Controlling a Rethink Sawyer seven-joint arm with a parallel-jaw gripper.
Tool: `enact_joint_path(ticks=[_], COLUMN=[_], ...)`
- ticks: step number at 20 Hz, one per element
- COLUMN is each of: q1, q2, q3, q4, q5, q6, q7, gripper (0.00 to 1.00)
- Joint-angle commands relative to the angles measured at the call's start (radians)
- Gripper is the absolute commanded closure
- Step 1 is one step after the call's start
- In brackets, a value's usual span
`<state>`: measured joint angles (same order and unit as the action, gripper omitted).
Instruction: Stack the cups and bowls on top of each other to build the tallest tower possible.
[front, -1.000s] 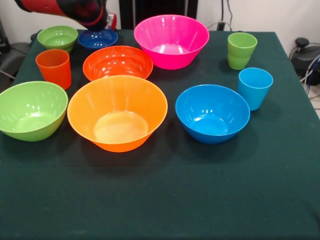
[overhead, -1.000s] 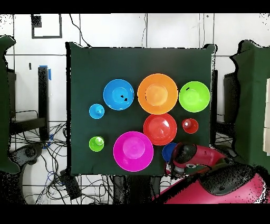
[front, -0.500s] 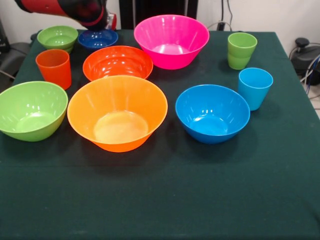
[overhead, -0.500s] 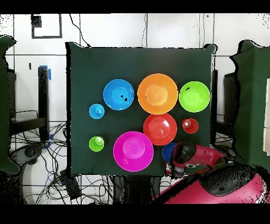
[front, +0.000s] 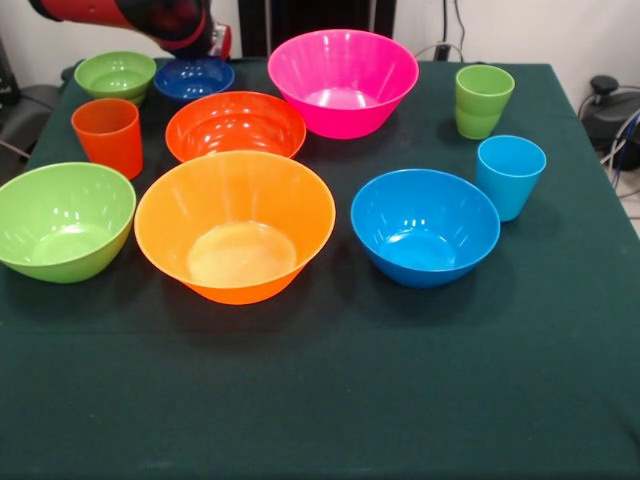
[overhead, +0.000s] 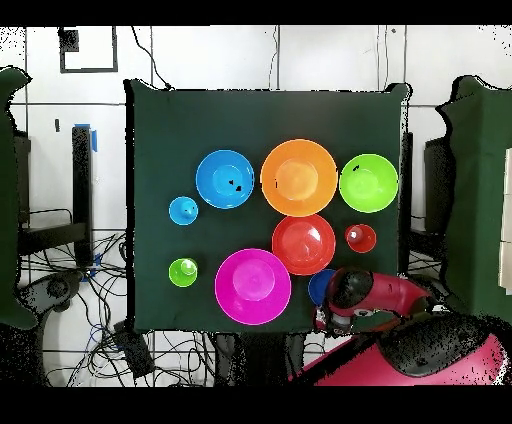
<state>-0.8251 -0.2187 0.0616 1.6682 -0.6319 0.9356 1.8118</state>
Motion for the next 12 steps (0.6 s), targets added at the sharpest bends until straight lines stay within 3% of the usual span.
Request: enact_joint_path(ticks=[1,6,12], q1=[0.046,0.055,0.056], q2=[-0.051,-0.059,-0.065], q3=[0.163,0.178,0.186], q4=[-0.116,-0.134,-0.127], q5=[0.036,0.061,0.062], q6=[0.059,0.166,0.183], q7=[-0.163,-0.164,-0.139], gripper=[0.0,0.0,0.0])
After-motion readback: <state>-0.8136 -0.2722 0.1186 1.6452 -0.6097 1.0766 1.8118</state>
